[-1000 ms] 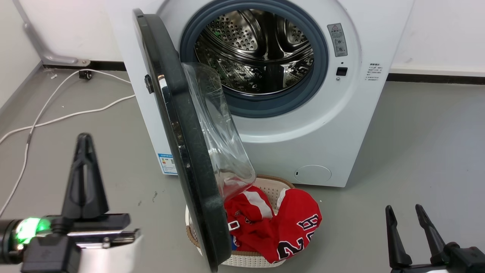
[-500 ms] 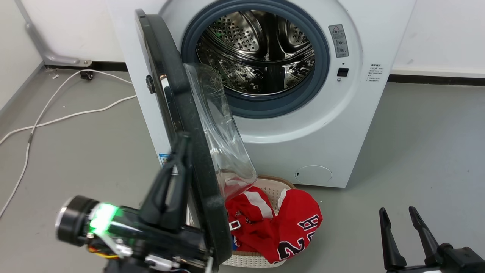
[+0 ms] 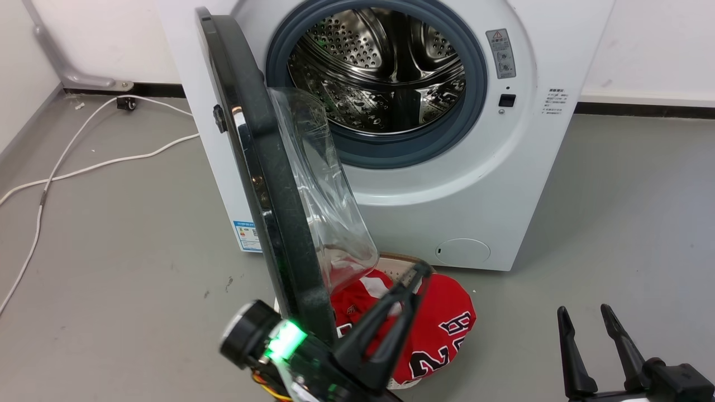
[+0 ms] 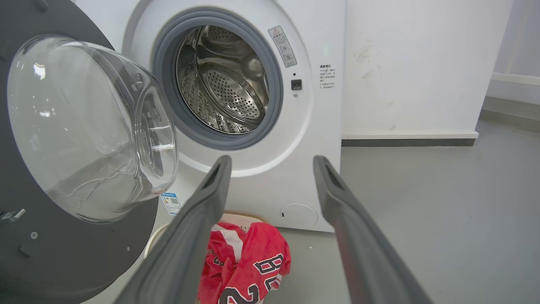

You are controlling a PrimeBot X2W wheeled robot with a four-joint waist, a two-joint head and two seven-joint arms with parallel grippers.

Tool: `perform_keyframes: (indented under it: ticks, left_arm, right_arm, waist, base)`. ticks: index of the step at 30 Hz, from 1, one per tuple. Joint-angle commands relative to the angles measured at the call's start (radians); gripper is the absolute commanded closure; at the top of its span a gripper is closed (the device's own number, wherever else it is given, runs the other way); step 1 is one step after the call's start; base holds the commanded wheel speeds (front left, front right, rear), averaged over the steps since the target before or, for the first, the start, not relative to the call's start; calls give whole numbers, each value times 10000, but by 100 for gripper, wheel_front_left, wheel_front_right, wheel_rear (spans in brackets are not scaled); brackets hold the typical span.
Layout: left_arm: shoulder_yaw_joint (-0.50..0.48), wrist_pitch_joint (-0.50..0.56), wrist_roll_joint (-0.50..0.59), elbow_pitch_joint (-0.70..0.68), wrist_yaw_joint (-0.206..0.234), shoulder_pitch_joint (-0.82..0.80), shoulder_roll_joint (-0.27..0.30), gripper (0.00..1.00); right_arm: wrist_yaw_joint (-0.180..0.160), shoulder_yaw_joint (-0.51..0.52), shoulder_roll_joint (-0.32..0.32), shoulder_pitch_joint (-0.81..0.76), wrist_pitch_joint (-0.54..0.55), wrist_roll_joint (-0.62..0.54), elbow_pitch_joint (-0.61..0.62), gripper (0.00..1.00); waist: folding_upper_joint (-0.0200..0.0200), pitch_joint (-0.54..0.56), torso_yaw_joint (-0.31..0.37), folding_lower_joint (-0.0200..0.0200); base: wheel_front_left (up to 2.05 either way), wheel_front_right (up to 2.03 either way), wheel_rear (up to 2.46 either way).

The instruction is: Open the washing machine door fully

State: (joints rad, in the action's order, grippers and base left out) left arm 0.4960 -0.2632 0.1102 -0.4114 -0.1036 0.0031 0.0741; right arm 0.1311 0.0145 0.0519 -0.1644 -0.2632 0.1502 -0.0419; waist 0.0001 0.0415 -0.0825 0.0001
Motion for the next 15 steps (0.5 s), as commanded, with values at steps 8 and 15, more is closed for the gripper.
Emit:
perform_keyframes:
  ticks: [8, 15]
  left_arm:
    - [1181, -24, -200, 642, -138, -125, -29, 100]
    - [1639, -23, -320, 1311, -161, -58, 55, 100]
  right_arm:
    - [-6, -30, -30, 155, -22, -5, -68, 0]
    - [-6, -26, -30, 193, -22, -34, -123, 0]
  waist:
    - [-1, -127, -19, -1]
    - [-1, -262, -81, -1]
  base:
    - [0, 0, 0]
    - [0, 0, 0]
